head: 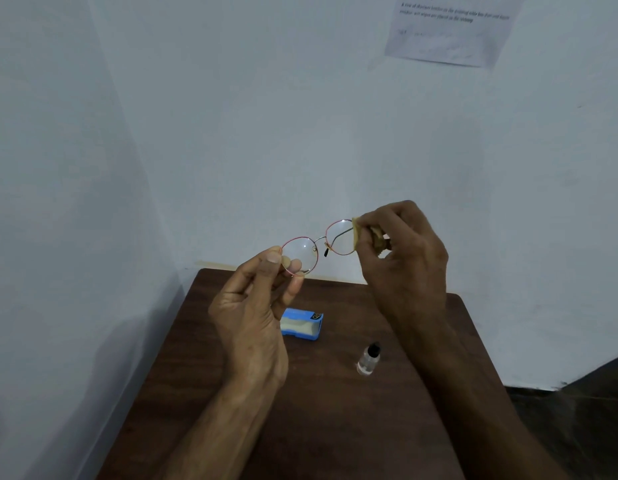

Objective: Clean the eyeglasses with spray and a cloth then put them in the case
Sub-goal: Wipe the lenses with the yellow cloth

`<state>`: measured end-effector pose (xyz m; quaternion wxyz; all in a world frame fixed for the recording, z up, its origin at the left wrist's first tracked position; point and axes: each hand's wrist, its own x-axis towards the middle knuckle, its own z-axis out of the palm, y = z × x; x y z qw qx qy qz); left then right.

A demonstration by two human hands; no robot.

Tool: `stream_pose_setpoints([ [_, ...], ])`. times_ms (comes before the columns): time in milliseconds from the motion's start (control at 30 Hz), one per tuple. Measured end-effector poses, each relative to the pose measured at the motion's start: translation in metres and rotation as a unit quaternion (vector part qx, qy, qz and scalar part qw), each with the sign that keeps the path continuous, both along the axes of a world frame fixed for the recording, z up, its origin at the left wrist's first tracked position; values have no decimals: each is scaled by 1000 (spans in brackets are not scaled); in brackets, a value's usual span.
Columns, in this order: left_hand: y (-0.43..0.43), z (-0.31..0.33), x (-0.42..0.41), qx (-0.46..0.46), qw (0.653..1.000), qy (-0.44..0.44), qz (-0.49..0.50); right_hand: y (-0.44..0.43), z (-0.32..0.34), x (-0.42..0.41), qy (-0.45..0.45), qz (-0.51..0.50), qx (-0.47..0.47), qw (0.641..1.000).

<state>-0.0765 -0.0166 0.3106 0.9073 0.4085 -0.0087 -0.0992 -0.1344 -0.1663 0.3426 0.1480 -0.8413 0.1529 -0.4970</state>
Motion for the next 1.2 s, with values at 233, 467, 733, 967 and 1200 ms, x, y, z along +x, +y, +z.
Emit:
stream_pose_setpoints([
  [233, -3, -1, -5, 21, 999, -28, 5, 8, 2, 1, 8, 16, -25, 1000],
  [467, -7, -2, -7, 22, 1000, -18, 9, 17, -9, -9, 21, 33, -41, 998],
  [733, -12, -1, -5, 9, 1000, -8, 1, 10, -16, -17, 22, 16, -31, 999],
  [967, -16, 1, -1, 7, 1000, -6, -11, -1, -9, -15, 8, 7, -14, 1000],
  [1200, -19, -1, -1, 12, 1000, -18, -15, -2, -4, -6, 7, -8, -21, 1000],
])
